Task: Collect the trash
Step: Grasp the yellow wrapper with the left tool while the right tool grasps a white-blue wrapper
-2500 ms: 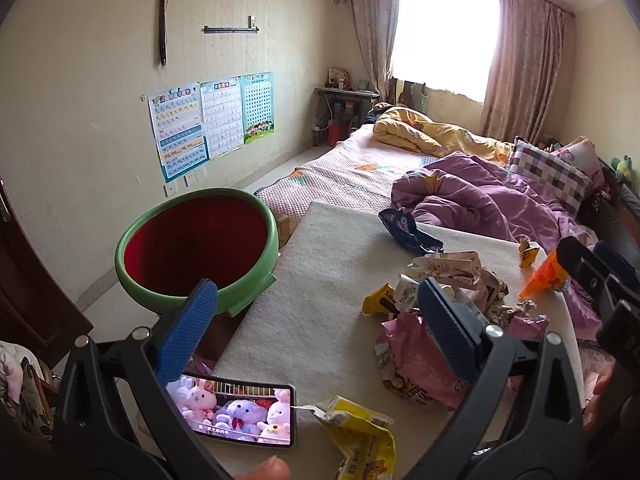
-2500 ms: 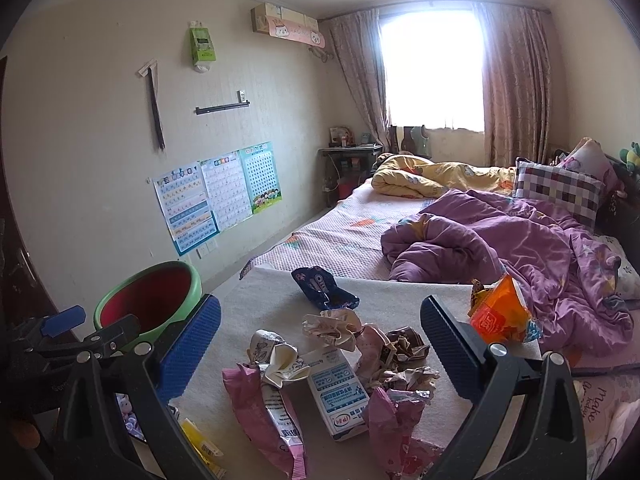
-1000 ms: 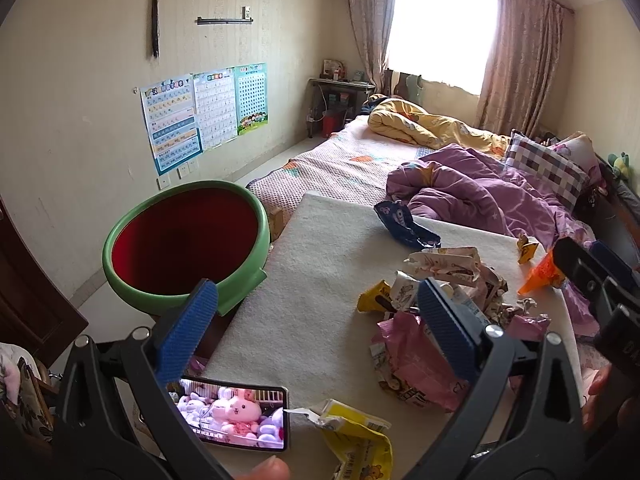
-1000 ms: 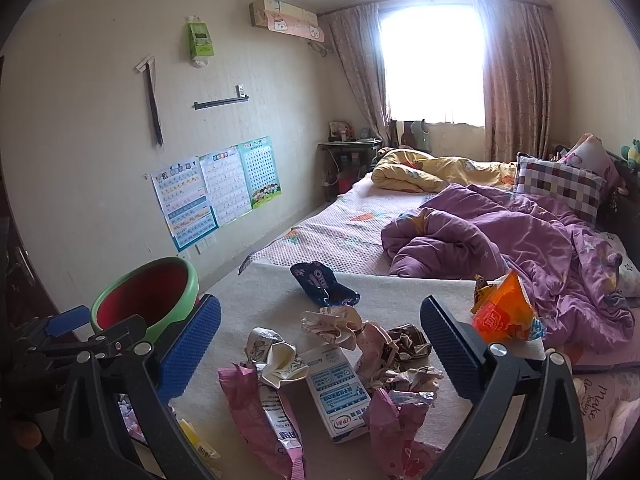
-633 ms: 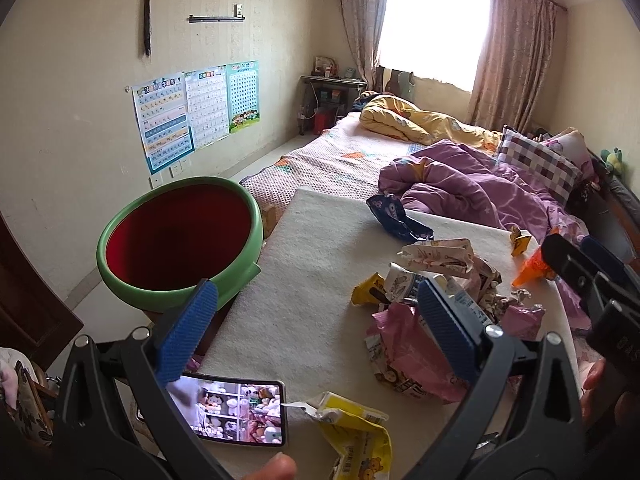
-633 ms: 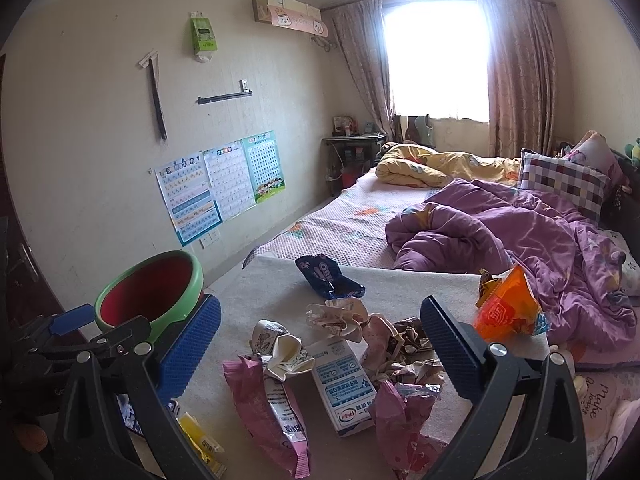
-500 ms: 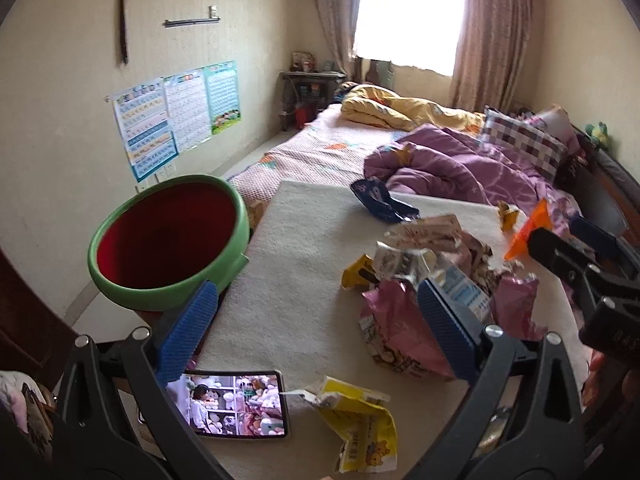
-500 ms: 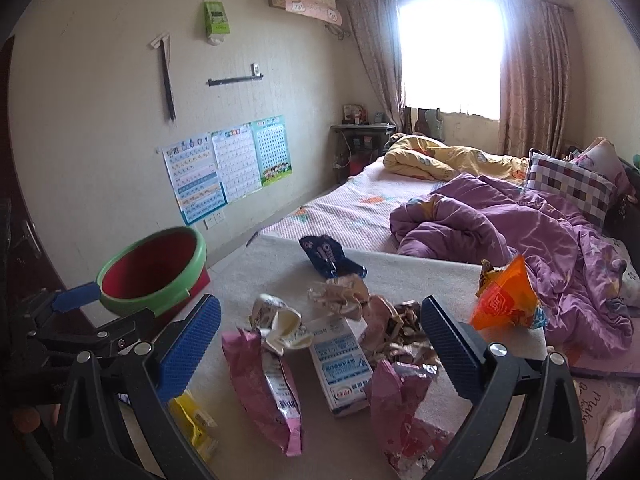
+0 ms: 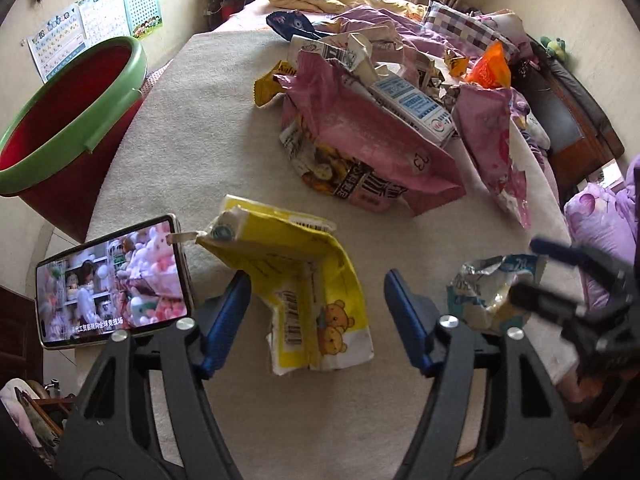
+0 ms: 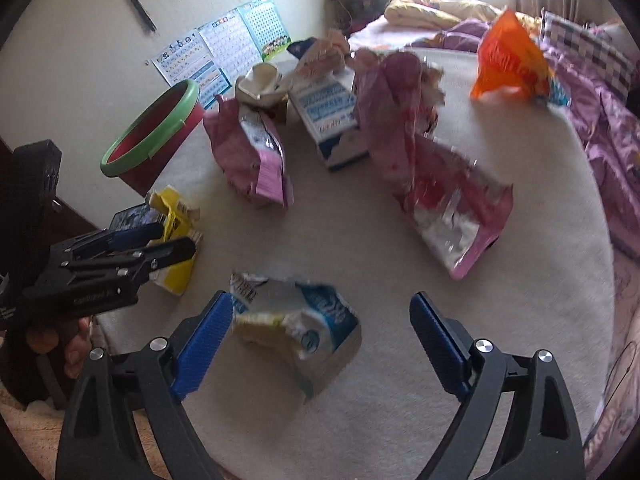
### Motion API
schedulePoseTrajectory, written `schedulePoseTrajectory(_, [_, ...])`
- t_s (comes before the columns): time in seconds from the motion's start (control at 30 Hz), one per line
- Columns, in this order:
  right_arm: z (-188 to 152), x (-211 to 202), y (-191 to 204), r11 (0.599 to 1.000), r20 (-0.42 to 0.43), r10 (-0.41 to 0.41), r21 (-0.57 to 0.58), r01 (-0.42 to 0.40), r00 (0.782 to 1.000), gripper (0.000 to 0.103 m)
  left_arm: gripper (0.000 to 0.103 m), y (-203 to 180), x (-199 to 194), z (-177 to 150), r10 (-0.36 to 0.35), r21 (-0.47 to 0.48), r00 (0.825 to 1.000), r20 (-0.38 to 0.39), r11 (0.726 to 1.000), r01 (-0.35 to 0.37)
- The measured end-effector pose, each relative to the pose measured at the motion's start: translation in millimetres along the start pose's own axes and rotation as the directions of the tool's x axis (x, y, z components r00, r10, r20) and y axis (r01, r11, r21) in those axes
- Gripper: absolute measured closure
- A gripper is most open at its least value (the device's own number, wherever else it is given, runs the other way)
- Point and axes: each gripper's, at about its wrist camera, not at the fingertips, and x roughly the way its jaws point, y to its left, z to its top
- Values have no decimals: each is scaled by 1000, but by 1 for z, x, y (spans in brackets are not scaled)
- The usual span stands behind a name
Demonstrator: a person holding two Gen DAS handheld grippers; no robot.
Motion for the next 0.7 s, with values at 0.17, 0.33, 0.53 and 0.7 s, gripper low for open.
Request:
schedulePoseTrajectory(0.17, [-5,8,-5,994,-38,96,47,-94,995,41,58,-2,8,4,3,3,1000,0,1000,-3])
schedulePoseTrajectory(0.33, [0,5,-5,989,-19,142,46,-141,990,61,71,0,2,4,-6,15,999,32,1000,6])
schedulePoseTrajectory(0.53, [14,-8,10,987,52,160,-18,-159,986,72,90,9,-8,9,-36,-3,996,81,999,36])
schedulePoseTrajectory(0.7, [33,-16,30,982,133,187,-63,-180,973,73,91,22,-33,19,-20,-21,984,176,999,24])
